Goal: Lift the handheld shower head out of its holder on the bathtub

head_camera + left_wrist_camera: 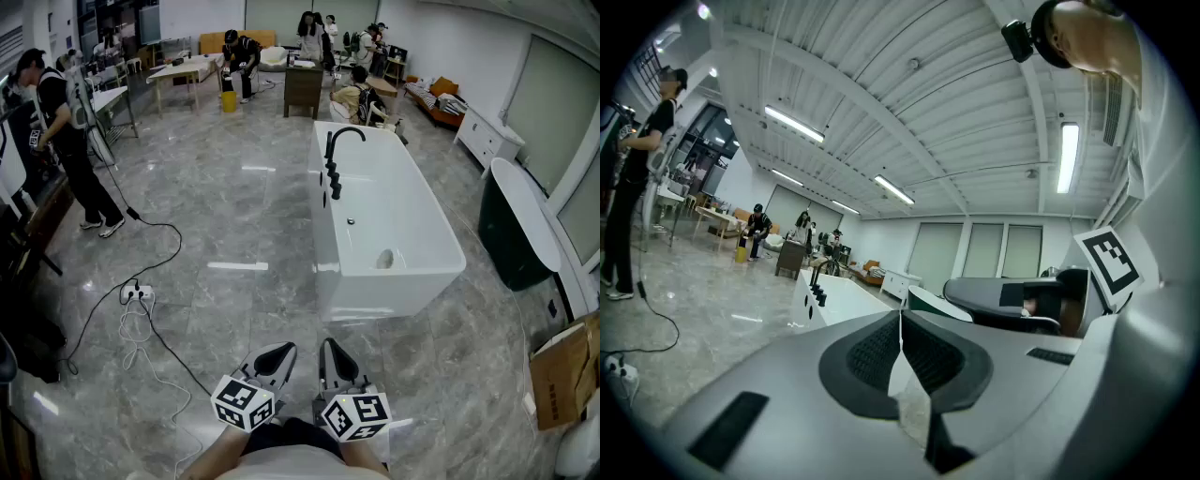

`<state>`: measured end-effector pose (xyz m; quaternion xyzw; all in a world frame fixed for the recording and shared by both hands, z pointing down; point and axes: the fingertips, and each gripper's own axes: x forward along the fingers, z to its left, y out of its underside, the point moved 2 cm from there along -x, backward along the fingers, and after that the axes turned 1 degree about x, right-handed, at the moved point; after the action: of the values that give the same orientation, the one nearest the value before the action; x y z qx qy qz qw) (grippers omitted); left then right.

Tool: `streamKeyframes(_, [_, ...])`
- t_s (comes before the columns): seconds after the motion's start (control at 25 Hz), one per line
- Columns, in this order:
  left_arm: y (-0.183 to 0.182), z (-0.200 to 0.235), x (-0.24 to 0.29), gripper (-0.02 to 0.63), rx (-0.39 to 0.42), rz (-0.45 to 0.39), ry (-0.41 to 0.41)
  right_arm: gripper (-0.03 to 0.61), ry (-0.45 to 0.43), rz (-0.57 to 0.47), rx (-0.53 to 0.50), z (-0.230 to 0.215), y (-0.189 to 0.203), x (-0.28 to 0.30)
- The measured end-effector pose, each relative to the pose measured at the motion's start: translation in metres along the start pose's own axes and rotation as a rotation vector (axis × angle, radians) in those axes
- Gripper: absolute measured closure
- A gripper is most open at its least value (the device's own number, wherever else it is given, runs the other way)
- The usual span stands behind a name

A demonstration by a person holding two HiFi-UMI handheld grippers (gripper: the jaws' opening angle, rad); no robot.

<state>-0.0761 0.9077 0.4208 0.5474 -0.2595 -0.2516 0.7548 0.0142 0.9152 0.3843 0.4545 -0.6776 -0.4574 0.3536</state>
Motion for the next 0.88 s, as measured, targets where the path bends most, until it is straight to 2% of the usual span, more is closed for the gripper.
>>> streamKeyframes(0.4, [0.004,-0.004,0.012,0.6,0.004,0.02,0.015,0.561,0.027,-0.006,0.023,-0.014,0.002,-0.002])
streamKeyframes(0.56, [0.009,-0.008,0.019,0.6,0.0,0.014,0.005,0.561,0.021,-0.033,0.022,-0.026,-0.001,-0.005])
streamKeyframes(0.88, [0.025,-0.019,0.025,0.6,-0.025,0.012,-0.019,0.56,0.005,-0.02,0.035,-0.036,0.006,-0.009])
